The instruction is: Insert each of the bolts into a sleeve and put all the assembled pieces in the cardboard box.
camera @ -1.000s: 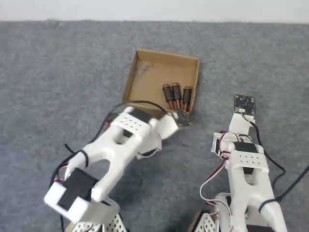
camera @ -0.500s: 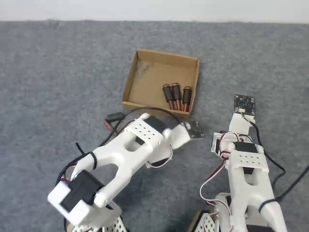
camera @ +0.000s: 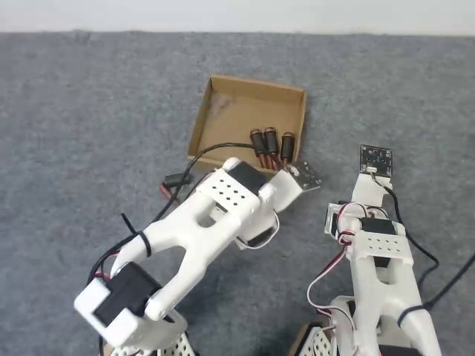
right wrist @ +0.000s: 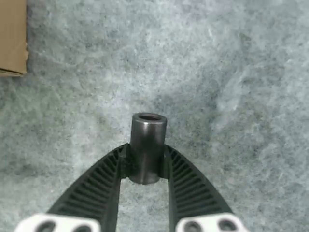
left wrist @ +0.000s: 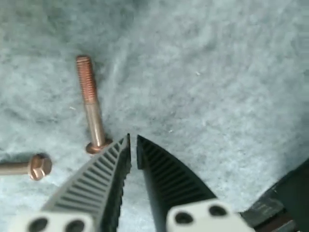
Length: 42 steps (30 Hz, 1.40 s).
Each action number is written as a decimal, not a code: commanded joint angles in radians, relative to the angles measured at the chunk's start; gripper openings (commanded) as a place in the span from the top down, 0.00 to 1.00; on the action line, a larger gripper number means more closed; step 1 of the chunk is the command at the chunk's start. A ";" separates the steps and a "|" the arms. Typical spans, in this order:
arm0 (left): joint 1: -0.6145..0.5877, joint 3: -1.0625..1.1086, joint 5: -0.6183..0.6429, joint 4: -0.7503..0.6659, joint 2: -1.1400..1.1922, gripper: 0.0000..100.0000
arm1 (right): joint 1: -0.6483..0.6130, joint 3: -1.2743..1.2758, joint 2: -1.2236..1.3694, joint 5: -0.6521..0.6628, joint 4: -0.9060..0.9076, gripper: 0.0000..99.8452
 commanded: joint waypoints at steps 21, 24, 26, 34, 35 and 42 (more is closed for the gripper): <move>-0.003 0.648 0.577 -0.419 -0.891 0.99 | 0.012 -0.003 -0.044 0.015 -0.018 0.99; -0.003 0.806 0.698 -0.531 -1.042 0.99 | 0.012 -0.003 -0.044 0.015 -0.018 0.99; -0.003 0.860 0.712 -0.539 -1.135 0.99 | 0.012 -0.003 -0.044 0.015 -0.016 0.99; -0.005 0.931 0.710 -0.466 -1.278 0.99 | 0.013 -0.003 -0.044 0.015 -0.010 0.99; -0.005 0.937 0.710 -0.466 -1.269 0.99 | 0.013 -0.003 -0.044 0.015 -0.010 0.99; -0.032 0.878 0.713 -0.460 -1.083 0.98 | 0.010 -0.003 -0.044 0.015 -0.010 0.99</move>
